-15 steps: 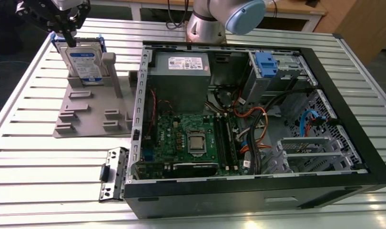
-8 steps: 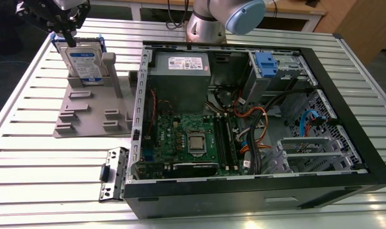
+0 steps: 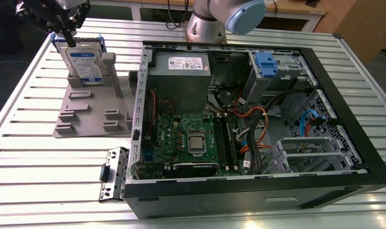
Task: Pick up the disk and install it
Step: 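Pick up the disk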
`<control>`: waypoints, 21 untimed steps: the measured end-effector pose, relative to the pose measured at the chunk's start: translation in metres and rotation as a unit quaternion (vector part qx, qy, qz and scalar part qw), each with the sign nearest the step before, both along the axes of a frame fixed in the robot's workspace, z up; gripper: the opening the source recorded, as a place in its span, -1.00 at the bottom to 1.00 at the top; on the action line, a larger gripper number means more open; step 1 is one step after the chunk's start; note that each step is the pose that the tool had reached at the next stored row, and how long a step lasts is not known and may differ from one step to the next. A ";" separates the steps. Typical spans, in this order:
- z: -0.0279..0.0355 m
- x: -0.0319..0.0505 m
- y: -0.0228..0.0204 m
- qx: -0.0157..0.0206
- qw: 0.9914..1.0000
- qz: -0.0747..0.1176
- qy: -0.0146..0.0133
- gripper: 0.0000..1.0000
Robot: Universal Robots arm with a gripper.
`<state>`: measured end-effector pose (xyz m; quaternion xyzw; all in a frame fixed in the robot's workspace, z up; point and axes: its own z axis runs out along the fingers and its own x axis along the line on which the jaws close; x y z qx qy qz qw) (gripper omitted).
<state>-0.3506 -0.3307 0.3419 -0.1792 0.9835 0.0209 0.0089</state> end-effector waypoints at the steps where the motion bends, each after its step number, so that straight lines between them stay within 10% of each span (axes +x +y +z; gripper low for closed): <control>1: 0.0000 0.0000 0.0000 0.000 1.000 0.002 0.000 -0.80; 21: 0.0000 0.0000 0.0000 0.000 0.999 0.047 0.000 -0.80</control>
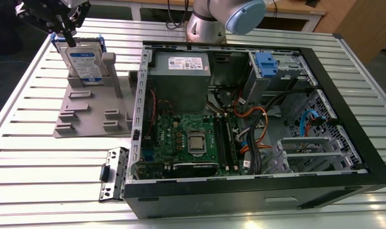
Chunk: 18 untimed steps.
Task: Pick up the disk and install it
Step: 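Pick up the disk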
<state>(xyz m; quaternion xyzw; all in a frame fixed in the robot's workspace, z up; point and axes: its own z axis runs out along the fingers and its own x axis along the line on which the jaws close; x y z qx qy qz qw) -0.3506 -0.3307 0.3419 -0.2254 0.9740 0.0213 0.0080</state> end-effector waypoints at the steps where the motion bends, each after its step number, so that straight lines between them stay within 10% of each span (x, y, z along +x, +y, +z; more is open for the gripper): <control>1: 0.0000 0.0000 0.0000 0.000 1.000 0.002 0.000 -0.80; 18: 0.0000 0.0000 0.0000 0.000 0.999 0.040 0.000 -0.80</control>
